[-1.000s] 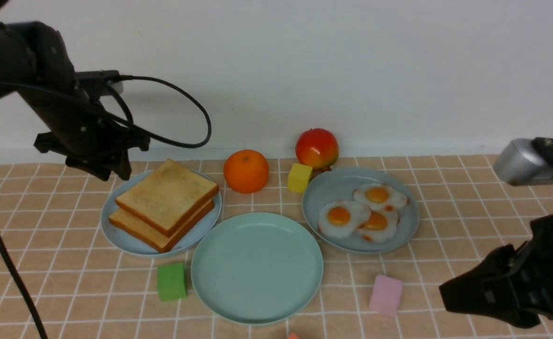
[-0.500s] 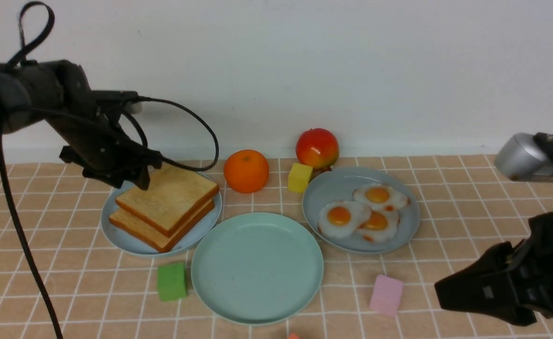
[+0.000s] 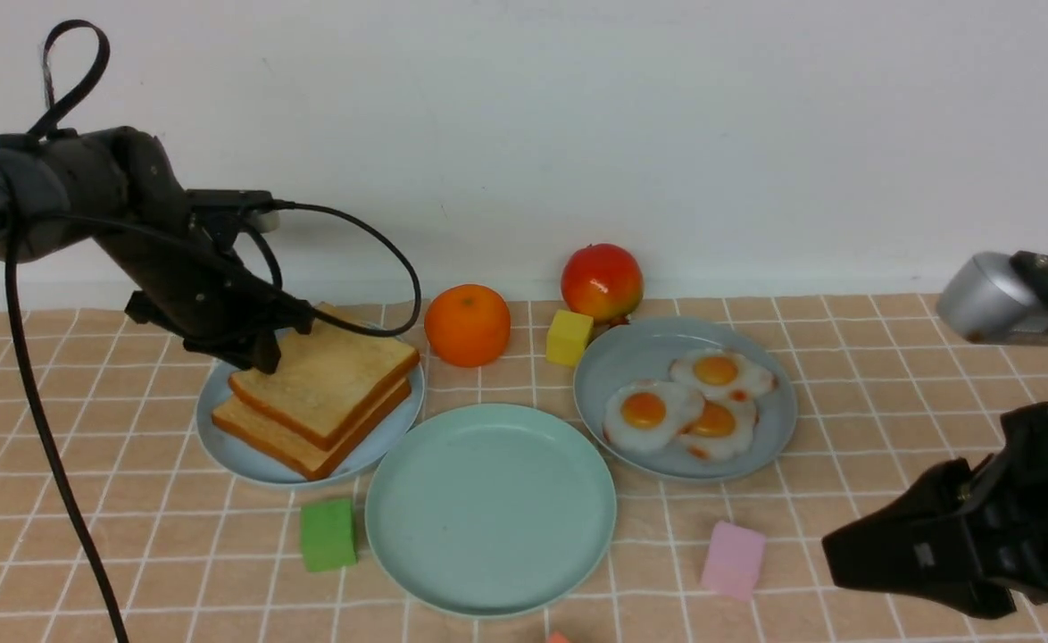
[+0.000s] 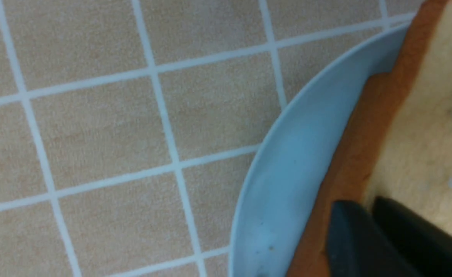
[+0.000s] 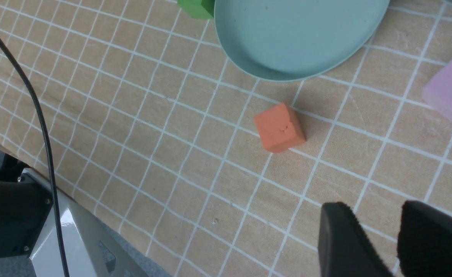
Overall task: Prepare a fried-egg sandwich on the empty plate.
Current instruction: Use the left arm to grab a slice of bread, then use the left arm to put a slice of bread into the empty plate in the middle
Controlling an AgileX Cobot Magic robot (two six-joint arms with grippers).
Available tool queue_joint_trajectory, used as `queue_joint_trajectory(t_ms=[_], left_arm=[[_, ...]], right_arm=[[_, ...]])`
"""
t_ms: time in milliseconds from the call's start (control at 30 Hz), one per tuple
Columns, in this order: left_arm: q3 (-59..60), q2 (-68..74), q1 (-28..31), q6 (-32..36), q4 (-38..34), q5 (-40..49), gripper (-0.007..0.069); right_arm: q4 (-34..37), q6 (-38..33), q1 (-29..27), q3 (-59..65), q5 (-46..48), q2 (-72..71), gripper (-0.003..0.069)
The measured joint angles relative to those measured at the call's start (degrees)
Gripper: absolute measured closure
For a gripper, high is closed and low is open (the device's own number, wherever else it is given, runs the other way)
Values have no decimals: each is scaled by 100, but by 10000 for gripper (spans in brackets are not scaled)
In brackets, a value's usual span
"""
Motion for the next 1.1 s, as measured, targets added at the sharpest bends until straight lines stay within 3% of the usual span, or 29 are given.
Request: queue_joint_trajectory(t_ms=[100, 333, 500, 733, 900, 1100], left_arm=[[25, -149, 20, 0, -38, 198, 634], [69, -1115, 26, 7, -257, 454, 635], [69, -1900, 26, 312, -1012, 653, 636], [961, -2299, -81, 662, -3160, 1028, 636], [2802, -2277, -111, 1322, -4762, 844, 634], [4201, -2277, -111, 2282, -5823, 248, 632]], right_arm=[[0, -41, 0, 0, 0, 0, 419], [0, -47, 0, 0, 0, 0, 419], [0, -74, 0, 0, 5, 0, 419], [0, -90, 0, 0, -14, 0, 419], [-15, -90, 0, -2, -21, 0, 419], [-22, -90, 0, -2, -107, 0, 419]])
